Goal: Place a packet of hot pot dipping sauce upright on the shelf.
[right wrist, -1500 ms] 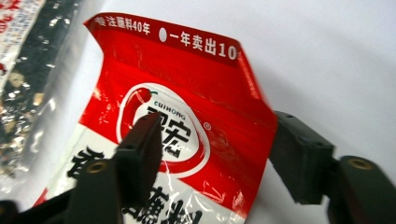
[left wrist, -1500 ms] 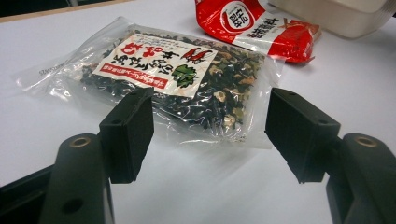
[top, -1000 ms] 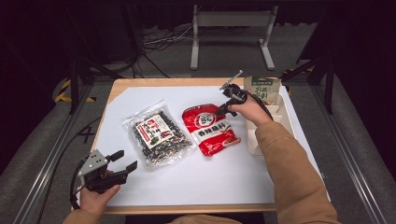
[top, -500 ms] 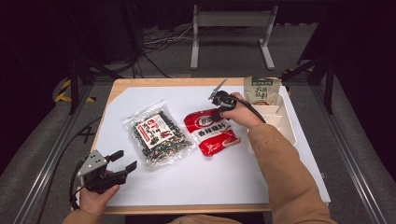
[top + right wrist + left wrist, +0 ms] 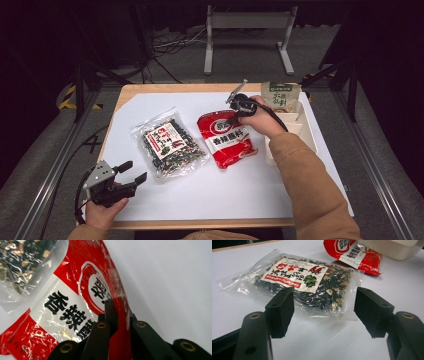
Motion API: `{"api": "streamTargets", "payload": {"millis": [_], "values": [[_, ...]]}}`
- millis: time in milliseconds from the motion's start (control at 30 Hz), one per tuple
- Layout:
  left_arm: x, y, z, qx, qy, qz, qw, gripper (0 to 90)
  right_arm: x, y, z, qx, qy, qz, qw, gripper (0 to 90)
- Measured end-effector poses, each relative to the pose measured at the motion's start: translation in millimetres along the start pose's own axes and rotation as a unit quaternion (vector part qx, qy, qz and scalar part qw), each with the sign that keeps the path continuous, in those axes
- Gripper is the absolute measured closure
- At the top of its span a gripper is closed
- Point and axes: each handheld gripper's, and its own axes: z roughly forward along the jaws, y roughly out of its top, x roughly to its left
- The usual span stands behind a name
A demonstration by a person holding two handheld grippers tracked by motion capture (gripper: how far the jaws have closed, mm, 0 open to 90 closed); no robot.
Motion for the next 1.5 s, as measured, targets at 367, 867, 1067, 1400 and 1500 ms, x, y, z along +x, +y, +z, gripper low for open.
{"api": "streamTargets", "payload": {"millis": [367, 867, 1067, 1400, 1500], "values": [[-1.0, 1.9, 4.3, 0.0, -0.005, 0.002, 1.0, 32.9, 12.3, -4.2, -47.0, -0.035, 0.005, -0.002, 0.9994, 88.4], [-0.7, 2.9, 5.0, 0.001, -0.004, 0.002, 1.0, 33.0, 45.7, -3.7, -95.5, -0.056, 0.012, -0.047, 0.9973, 88.5], [-0.6, 2.5, 4.4, -0.002, -0.003, -0.002, 1.0, 33.0, 59.5, -1.4, -108.6, -0.067, 0.02, -0.062, 0.9956, 88.6], [0.0, 2.6, 4.2, -0.001, -0.002, -0.003, 1.0, 33.0, 65.1, 0.5, -123.3, -0.091, 0.023, -0.067, 0.9933, 88.5], [0.3, 2.6, 4.0, -0.001, -0.002, -0.003, 1.0, 33.0, 63.2, -0.4, -126.8, -0.1, 0.019, -0.063, 0.9928, 88.5]]}}
